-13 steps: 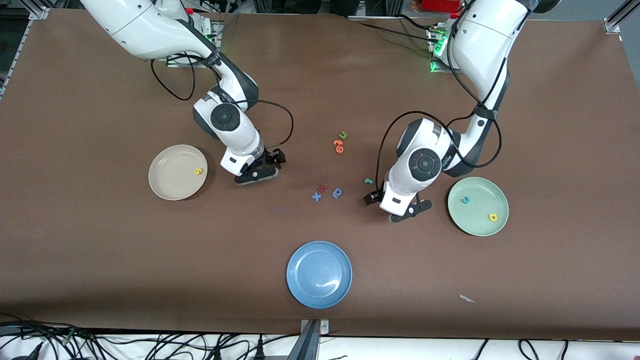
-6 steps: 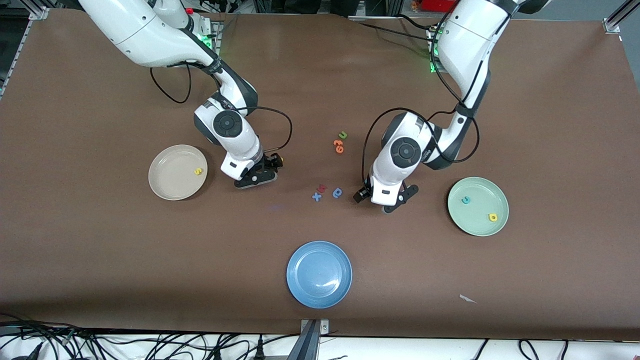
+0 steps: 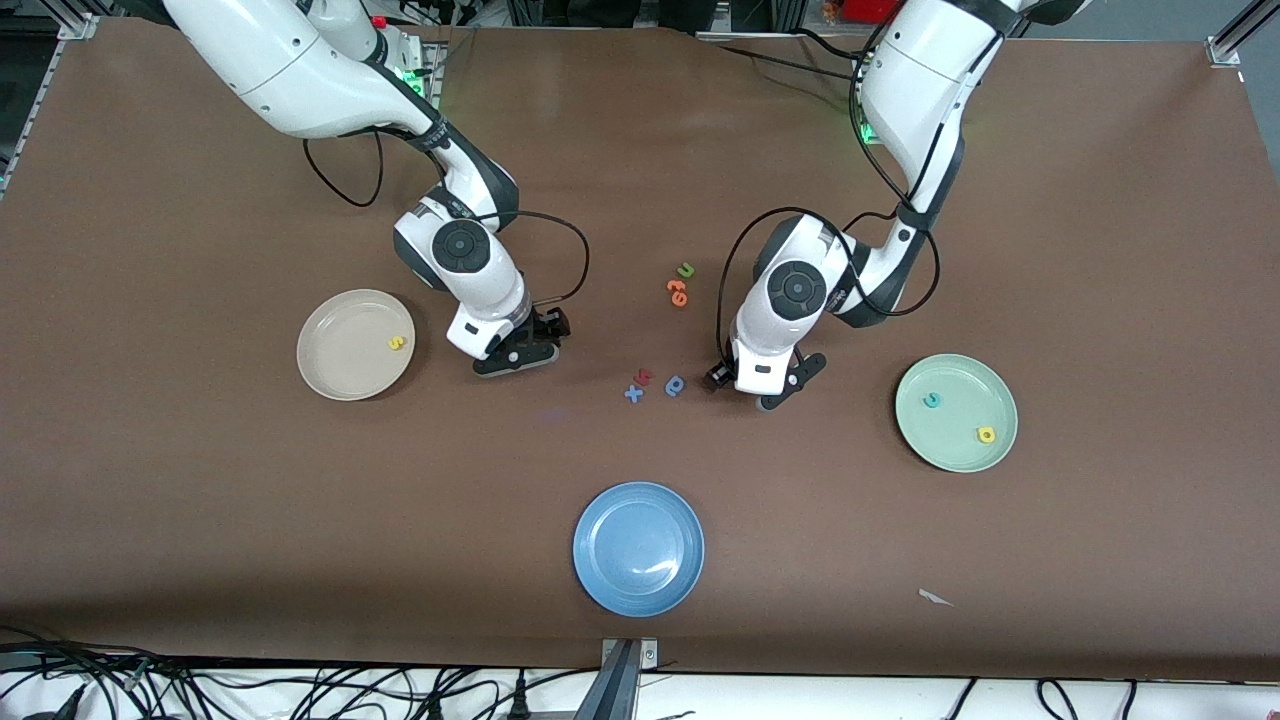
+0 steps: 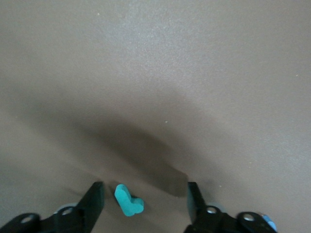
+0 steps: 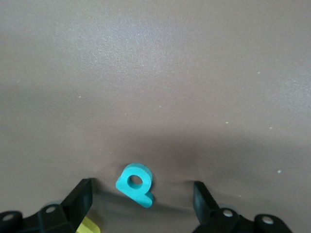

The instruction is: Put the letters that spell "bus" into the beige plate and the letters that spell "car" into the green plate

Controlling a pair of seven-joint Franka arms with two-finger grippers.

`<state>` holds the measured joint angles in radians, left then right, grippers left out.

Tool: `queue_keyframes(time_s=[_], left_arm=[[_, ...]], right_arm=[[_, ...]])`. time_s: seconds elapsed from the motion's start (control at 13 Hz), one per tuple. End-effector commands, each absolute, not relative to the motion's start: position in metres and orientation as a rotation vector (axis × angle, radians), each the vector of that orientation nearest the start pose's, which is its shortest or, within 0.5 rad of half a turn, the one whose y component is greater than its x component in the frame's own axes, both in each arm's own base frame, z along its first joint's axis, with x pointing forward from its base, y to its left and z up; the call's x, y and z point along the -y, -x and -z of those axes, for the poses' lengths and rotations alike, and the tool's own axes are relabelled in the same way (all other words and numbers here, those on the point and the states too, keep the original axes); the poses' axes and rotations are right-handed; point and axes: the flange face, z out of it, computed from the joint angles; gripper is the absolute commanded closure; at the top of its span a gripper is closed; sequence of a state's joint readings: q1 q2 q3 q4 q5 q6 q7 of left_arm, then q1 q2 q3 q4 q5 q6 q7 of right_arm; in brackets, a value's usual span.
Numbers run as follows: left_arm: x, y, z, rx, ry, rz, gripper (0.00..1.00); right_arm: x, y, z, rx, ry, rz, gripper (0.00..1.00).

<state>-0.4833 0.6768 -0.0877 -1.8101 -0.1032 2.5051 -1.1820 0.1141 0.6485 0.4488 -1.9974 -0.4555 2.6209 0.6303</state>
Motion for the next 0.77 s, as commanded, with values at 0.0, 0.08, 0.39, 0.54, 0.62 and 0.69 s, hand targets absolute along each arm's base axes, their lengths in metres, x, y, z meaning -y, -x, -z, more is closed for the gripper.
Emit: queue_keyframes(time_s=[0.0, 0.08, 0.39, 0.54, 0.62, 0.69], left_arm=[[0.346, -0.5441, -0.1781, 1.159, 3.02, -0.118, 0.42], [0.345, -0.5422, -0.1757, 1.172, 3.009, -0.123, 0.46], [0.345, -0.5421, -0.1757, 1.173, 3.006, -0.12, 0.68], [0.345, -0.5421, -0.1757, 1.171, 3.007, -0.119, 0.76], [0.3458, -0.5416, -0.1757, 1.169, 3.008, -0.119, 0.77], [0.3467, -0.5411, -0.1757, 1.164, 3.009, -0.119, 0.8]], right_arm=[[-0.3331, -0.5119, -0.1569, 0.362, 3.056, 0.094, 0.23], [-0.333, -0.5119, -0.1569, 0.362, 3.056, 0.094, 0.28], [-0.3309, -0.5123, -0.1562, 0.383, 3.065, 0.106, 0.42], [-0.3309, -0.5126, -0.1571, 0.383, 3.065, 0.108, 0.48], [-0.3309, -0.5126, -0.1571, 0.383, 3.065, 0.108, 0.57], [-0.3309, -0.5126, -0.1571, 0.383, 3.065, 0.108, 0.65]])
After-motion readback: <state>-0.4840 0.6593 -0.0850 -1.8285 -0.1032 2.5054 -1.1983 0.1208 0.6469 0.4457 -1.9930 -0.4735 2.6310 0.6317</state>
